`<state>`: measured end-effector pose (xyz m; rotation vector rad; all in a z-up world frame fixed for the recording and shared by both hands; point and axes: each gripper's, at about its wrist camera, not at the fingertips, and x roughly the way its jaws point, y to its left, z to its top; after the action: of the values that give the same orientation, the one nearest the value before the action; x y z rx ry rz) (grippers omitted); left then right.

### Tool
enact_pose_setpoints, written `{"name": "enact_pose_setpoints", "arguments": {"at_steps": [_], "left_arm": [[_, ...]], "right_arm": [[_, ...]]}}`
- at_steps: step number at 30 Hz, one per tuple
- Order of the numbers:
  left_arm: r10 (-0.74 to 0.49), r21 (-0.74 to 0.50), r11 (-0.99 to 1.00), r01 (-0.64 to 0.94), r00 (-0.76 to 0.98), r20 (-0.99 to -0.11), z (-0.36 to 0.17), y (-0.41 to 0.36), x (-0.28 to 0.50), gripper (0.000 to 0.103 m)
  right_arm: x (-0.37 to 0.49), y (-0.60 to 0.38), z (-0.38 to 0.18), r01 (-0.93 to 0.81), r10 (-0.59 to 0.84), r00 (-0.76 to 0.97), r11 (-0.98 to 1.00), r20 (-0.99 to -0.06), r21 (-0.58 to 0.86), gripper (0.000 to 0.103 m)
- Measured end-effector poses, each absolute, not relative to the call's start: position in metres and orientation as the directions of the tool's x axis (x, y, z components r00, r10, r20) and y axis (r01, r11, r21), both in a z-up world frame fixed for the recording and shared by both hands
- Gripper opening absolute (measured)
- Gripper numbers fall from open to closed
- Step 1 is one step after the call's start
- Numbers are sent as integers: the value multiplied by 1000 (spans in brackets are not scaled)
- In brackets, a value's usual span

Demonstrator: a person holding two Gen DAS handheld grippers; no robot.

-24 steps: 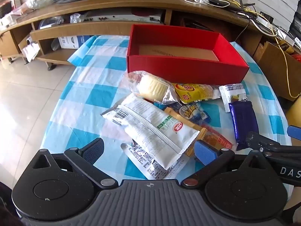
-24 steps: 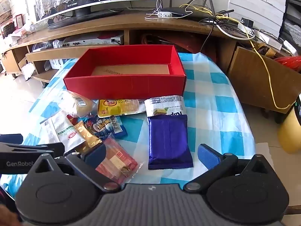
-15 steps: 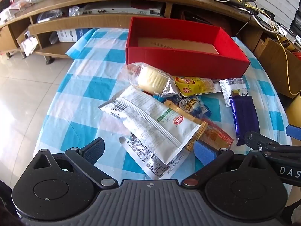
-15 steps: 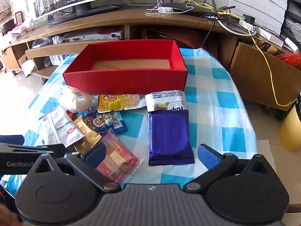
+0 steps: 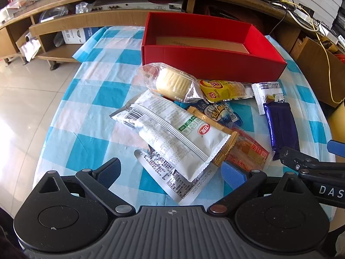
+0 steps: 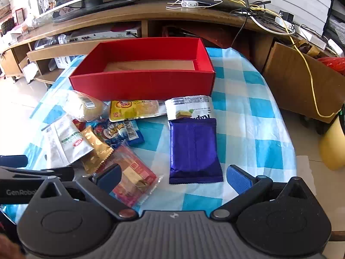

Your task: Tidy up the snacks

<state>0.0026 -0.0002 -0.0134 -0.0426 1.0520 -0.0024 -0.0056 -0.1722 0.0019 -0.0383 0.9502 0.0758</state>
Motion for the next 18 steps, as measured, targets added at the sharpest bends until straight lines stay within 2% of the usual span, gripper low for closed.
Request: {"name": "enact_pose_setpoints", "arguments": {"at_steps": [18], "left_arm": [[-5,-12,1000,-11,507,-862,-15,-3,0,100]], "right_arm": [[-3,-173,-5,-74,46,552,997,-833,6,103]]}}
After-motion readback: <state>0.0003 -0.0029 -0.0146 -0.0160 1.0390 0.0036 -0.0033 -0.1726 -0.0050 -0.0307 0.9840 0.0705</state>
